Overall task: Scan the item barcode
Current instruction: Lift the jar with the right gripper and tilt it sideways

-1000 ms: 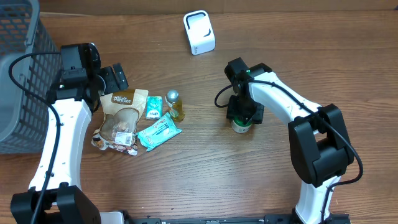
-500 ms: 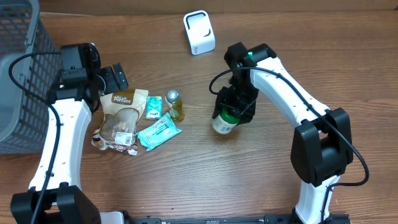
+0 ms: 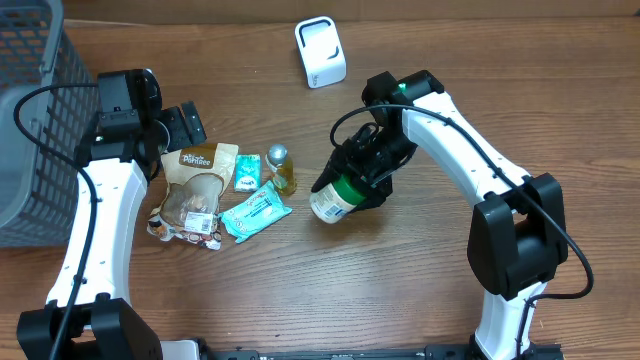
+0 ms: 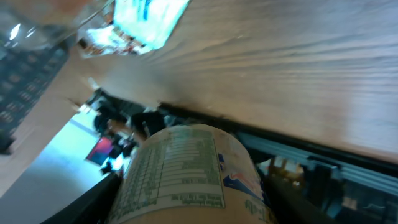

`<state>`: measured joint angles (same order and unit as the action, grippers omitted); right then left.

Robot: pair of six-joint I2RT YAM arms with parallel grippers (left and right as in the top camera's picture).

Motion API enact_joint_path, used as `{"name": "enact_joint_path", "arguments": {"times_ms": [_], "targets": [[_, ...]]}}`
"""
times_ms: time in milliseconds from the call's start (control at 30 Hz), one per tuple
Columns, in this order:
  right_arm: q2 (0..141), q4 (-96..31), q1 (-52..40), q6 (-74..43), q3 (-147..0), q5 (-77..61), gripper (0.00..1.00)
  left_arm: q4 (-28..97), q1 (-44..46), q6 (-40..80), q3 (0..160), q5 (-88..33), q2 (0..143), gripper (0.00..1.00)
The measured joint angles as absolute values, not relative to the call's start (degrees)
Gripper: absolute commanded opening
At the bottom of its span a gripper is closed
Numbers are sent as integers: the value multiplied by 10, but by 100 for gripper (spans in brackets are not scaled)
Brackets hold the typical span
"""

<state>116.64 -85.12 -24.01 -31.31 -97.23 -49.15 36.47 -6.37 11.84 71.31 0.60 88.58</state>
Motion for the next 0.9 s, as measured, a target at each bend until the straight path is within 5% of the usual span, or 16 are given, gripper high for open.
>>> {"name": "enact_joint_path", "arguments": {"times_ms": [900], "targets": [[1166, -872, -240, -315, -972, -580, 62, 365, -64, 118, 713, 6, 886, 100]]}}
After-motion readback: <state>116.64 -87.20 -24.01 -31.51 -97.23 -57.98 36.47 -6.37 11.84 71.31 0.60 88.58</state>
